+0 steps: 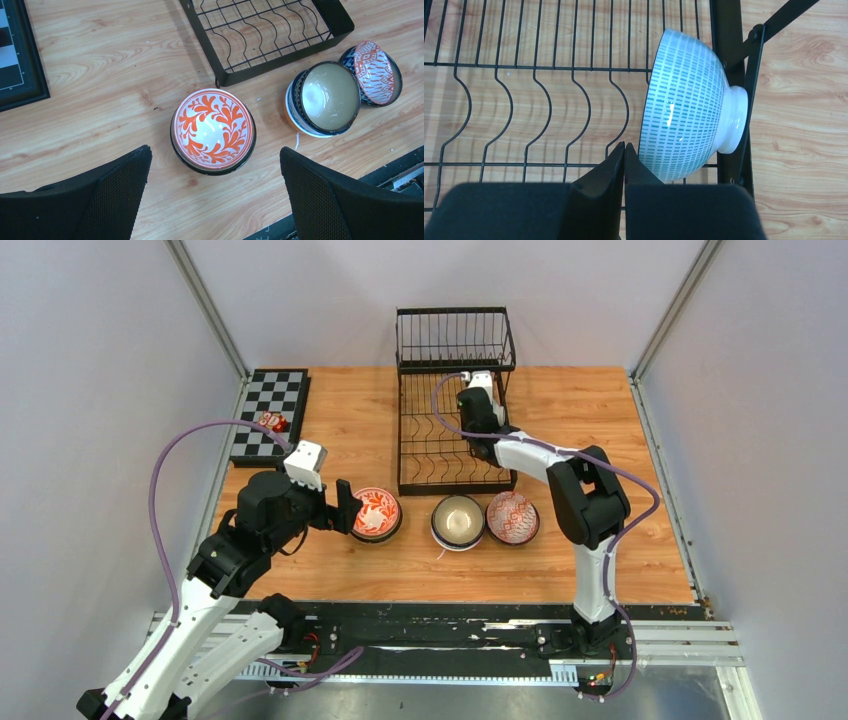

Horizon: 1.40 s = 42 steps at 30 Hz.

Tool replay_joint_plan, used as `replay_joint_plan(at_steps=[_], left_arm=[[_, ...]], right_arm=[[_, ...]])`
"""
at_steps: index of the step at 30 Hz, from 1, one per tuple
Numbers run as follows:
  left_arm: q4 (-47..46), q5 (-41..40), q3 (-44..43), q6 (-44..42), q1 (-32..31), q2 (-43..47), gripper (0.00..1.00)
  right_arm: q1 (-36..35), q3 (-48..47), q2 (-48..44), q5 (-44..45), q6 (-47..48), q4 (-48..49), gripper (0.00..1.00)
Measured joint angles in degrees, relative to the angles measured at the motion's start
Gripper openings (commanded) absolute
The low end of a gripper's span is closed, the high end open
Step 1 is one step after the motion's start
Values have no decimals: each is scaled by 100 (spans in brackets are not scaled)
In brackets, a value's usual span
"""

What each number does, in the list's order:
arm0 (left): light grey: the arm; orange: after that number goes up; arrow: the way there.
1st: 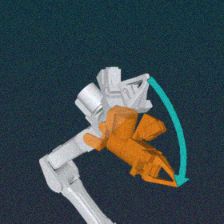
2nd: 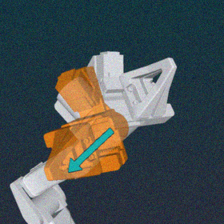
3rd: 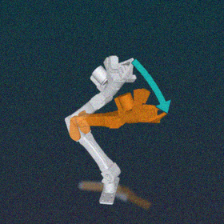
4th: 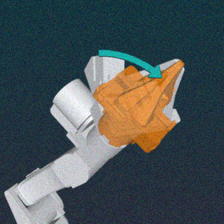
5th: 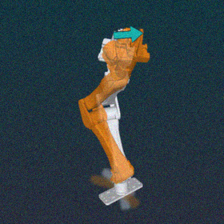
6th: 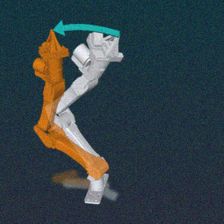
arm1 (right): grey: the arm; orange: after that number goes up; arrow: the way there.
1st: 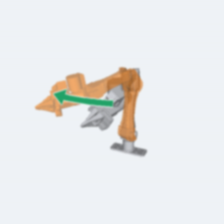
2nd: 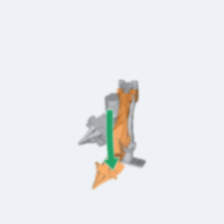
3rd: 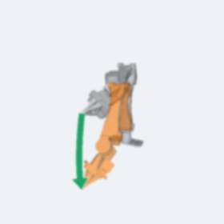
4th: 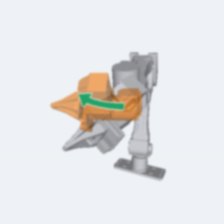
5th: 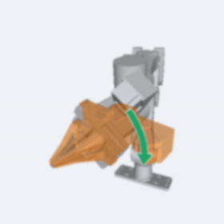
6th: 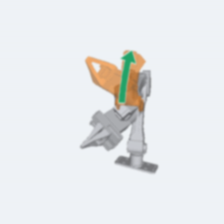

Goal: Load the bowls into the dish rack
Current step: Adjust the bowl in the dish rack.

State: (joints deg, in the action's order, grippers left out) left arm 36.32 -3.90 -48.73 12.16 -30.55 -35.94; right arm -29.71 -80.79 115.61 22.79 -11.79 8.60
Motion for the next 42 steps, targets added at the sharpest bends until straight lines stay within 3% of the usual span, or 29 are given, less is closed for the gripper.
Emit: replay_joint_plan(at_steps=[17, 30, 38, 42], left_arm=[[0, 0, 0, 0, 0, 0, 100], [-2, 0, 0, 0, 0, 2, 100], [0, 0, 0, 0, 0, 7, 100], [0, 0, 0, 0, 0, 7, 100]], right_arm=[[-26, 181, -39, -885, -90, 374, 3], [-68, -7, -37, 590, -63, 0, 3], [-13, 442, -229, 212, -103, 205, 3], [-11, 549, -380, -101, -118, 389, 11]])
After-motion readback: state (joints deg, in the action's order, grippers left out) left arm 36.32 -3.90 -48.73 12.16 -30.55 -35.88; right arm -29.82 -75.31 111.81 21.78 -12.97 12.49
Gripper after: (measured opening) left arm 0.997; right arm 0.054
